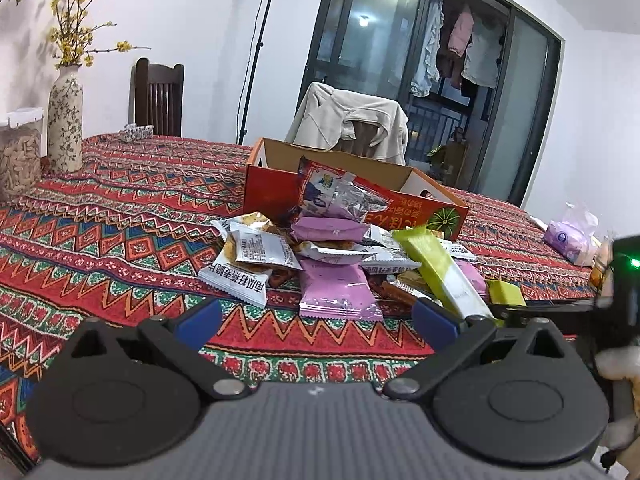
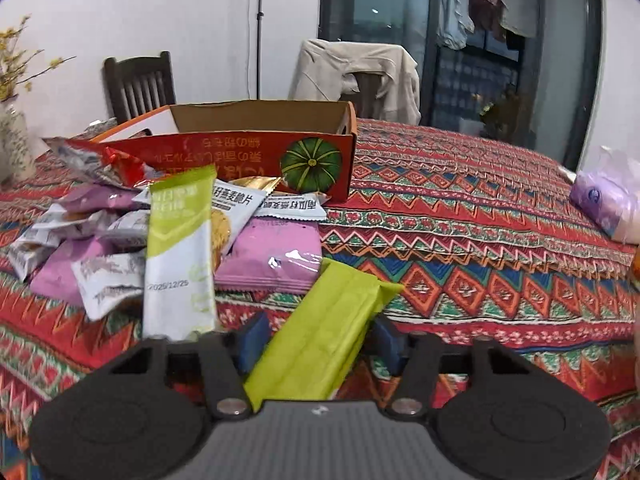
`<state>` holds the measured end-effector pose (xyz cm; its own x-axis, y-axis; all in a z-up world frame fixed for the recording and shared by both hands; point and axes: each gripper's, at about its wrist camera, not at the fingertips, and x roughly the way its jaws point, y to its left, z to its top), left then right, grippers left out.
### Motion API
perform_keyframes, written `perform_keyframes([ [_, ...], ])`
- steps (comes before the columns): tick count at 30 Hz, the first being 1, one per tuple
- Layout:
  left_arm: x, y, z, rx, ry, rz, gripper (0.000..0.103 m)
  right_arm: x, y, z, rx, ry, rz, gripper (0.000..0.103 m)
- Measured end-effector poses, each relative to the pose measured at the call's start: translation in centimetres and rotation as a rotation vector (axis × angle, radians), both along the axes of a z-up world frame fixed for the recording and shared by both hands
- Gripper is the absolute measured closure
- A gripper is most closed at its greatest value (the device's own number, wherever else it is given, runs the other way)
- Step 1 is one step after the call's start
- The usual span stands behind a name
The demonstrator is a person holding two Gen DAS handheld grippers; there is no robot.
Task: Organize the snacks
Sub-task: 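Grasp the green snack bar with the right gripper while the left gripper reaches toward a white packet, then grasp the white printed packet with the left gripper while the right gripper lifts the green bar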
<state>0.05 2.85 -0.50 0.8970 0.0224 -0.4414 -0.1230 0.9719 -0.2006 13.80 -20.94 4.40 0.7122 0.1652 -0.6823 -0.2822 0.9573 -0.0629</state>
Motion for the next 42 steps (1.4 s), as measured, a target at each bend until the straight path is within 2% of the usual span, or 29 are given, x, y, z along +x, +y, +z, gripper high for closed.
perform_keyframes([
  [1, 0.1, 0.1, -0.1, -0.005, 0.004, 0.001, 0.000, -0.1, -0.5, 0.2, 0.004, -0.007, -0.016, 0.066],
  [2, 0.3, 0.2, -0.2, -0.007, 0.010, 0.004, 0.000, -0.2, -1.1, 0.5, 0.025, -0.017, -0.029, 0.067],
  [5, 0.9, 0.4, -0.3, 0.002, 0.040, 0.024, 0.000, -0.6, -2.7, 1.4, 0.093, -0.064, -0.076, 0.068],
  [8, 1.5, 1.0, -0.5, 0.015, 0.068, 0.052, 0.000, -1.6, -2.9, 2.2, 0.151, -0.115, -0.074, 0.068],
  [11, 2.5, 1.9, -0.3, 0.058, 0.086, 0.075, 0.000, -2.3, -2.3, 2.9, 0.163, -0.164, -0.060, 0.068],
  [16, 5.4, 3.3, 0.5, 0.130, 0.143, 0.099, 0.000, -3.1, -1.4, 3.7, 0.194, -0.202, -0.037, 0.068],
  [18, 6.6, 3.5, 1.0, 0.158, 0.143, 0.103, 0.000, -3.2, -1.3, 3.8, 0.206, -0.209, -0.034, 0.068],
  [22, 9.3, 2.9, 1.4, 0.240, 0.158, 0.127, 0.000, -2.4, -1.7, 3.9, 0.226, -0.218, -0.034, 0.068],
  [26, 12.1, 2.2, 0.5, 0.275, 0.205, 0.148, 0.000, -0.7, -2.4, 4.1, 0.253, -0.228, -0.046, 0.068],
  [29, 13.4, 1.9, -0.3, 0.254, 0.220, 0.162, 0.008, 1.1, -2.7, 4.1, 0.284, -0.232, -0.053, 0.068],
  [34, 15.7, 1.5, -0.9, 0.302, 0.241, 0.198, 0.021, 3.7, -2.4, 3.4, 0.345, -0.234, -0.038, 0.068],
  [38, 16.7, 1.1, -1.4, 0.327, 0.257, 0.167, 0.047, 4.5, -2.5, 2.2, 0.384, -0.201, -0.015, 0.068],
  [42, 17.1, 0.4, -1.8, 0.346, 0.255, 0.147, 0.054, 4.7, -3.3, 1.8, 0.435, -0.181, -0.010, 0.068],
])
